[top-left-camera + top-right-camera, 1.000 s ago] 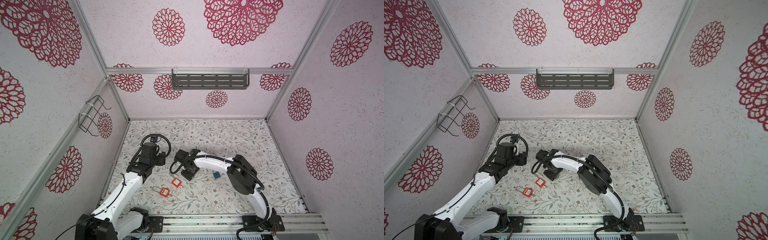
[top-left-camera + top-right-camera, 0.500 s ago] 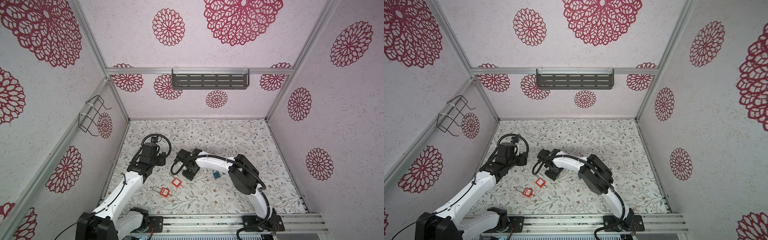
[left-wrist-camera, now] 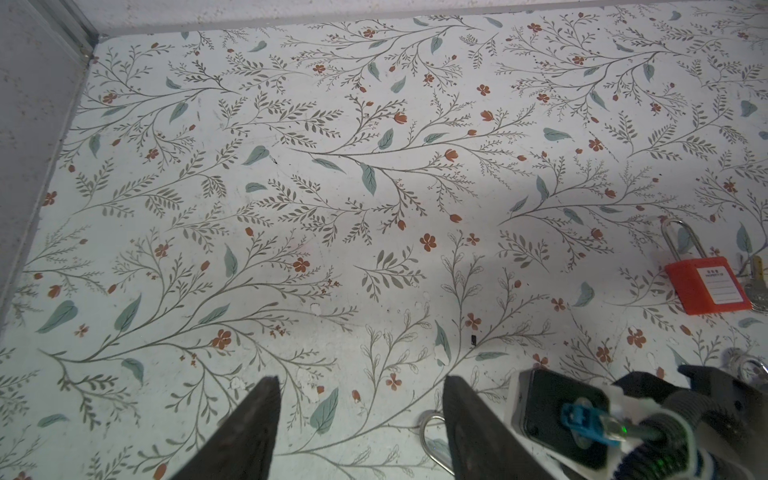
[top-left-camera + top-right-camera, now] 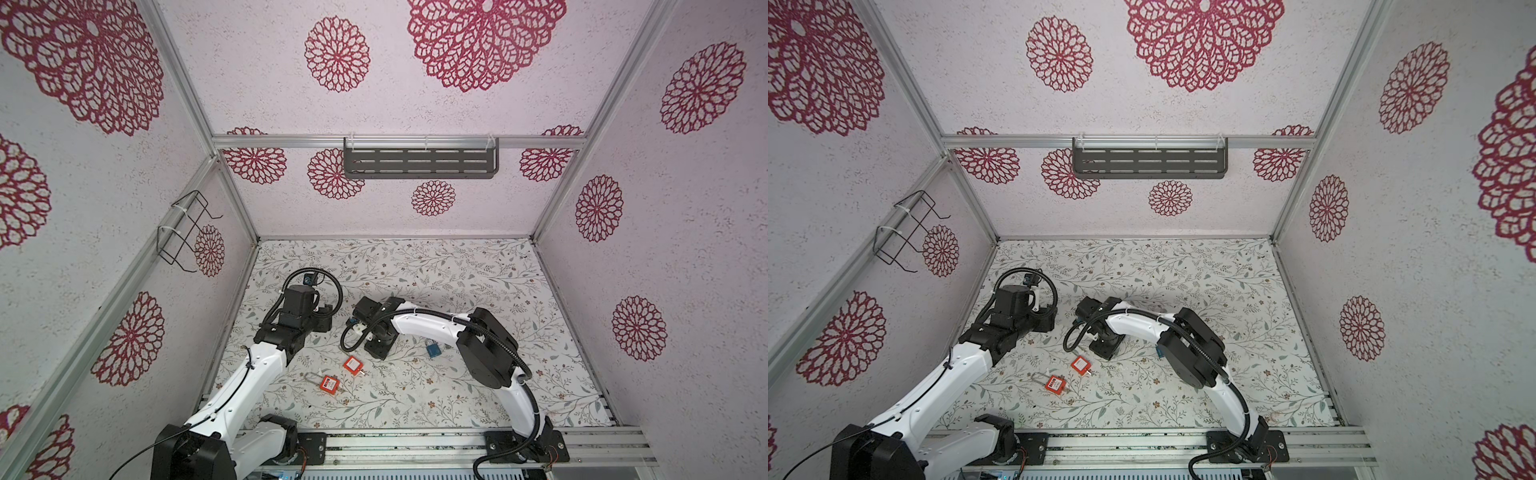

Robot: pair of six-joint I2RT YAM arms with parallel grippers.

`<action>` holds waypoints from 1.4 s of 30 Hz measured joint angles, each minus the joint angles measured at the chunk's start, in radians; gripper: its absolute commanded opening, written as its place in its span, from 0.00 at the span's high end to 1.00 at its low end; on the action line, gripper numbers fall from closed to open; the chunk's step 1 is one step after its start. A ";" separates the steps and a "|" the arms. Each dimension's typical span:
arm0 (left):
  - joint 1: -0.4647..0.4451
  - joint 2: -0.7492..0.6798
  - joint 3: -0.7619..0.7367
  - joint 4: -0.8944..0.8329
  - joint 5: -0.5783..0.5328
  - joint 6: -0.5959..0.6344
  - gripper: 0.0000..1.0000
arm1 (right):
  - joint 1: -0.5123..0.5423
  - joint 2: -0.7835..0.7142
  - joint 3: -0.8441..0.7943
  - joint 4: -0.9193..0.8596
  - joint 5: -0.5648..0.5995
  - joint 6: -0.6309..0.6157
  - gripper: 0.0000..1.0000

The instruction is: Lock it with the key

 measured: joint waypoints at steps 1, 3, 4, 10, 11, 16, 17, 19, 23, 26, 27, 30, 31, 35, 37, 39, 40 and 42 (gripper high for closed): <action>0.000 0.000 0.000 0.000 0.002 0.001 0.34 | 0.000 0.000 0.000 0.002 -0.002 -0.004 0.55; 0.000 0.000 0.000 0.000 0.004 0.003 0.34 | 0.000 0.000 0.000 0.008 -0.007 -0.011 0.55; 0.000 0.000 0.000 0.000 0.004 0.004 0.34 | 0.000 0.000 0.000 0.010 -0.008 -0.013 0.55; 0.000 0.000 0.000 0.000 0.007 0.007 0.34 | 0.000 0.001 0.000 0.012 -0.009 -0.027 0.58; 0.000 0.000 0.000 0.000 0.007 0.008 0.35 | 0.000 0.001 0.000 0.012 -0.009 -0.028 0.60; 0.000 0.000 0.000 0.000 0.014 0.014 0.35 | 0.000 0.001 0.000 0.012 -0.009 -0.037 0.67; 0.000 0.000 0.000 0.000 0.016 0.016 0.35 | 0.000 0.001 0.000 0.012 -0.009 -0.038 0.68; 0.000 0.000 0.000 0.000 0.019 0.021 0.35 | 0.000 0.001 -0.001 0.014 -0.009 -0.046 0.70; 0.000 -0.007 -0.002 0.002 0.034 0.028 0.34 | 0.000 -0.009 -0.015 0.027 -0.010 -0.060 0.73; 0.000 -0.044 -0.029 0.026 0.057 0.039 0.34 | -0.002 -0.026 -0.034 0.037 -0.029 -0.071 0.73; 0.001 -0.063 -0.043 0.039 0.069 0.044 0.34 | -0.004 -0.039 -0.041 0.039 -0.041 -0.079 0.73; 0.003 -0.130 -0.090 0.083 0.140 0.075 0.35 | -0.027 -0.094 -0.047 0.031 -0.105 -0.114 0.73; 0.003 -0.150 -0.103 0.098 0.172 0.089 0.35 | -0.041 -0.116 -0.047 0.031 -0.128 -0.127 0.73; 0.003 -0.237 -0.169 0.198 0.338 0.160 0.36 | -0.135 -0.222 -0.046 0.013 -0.223 -0.214 0.74; 0.003 -0.274 -0.204 0.246 0.408 0.198 0.36 | -0.180 -0.263 -0.044 0.000 -0.253 -0.262 0.74; 0.003 -0.302 -0.231 0.284 0.491 0.244 0.37 | -0.228 -0.300 -0.046 -0.013 -0.287 -0.308 0.74; 0.003 -0.308 -0.237 0.296 0.527 0.264 0.37 | -0.246 -0.315 -0.048 -0.015 -0.301 -0.327 0.75; 0.003 -0.307 -0.238 0.320 0.614 0.316 0.38 | -0.272 -0.350 -0.065 -0.014 -0.334 -0.367 0.75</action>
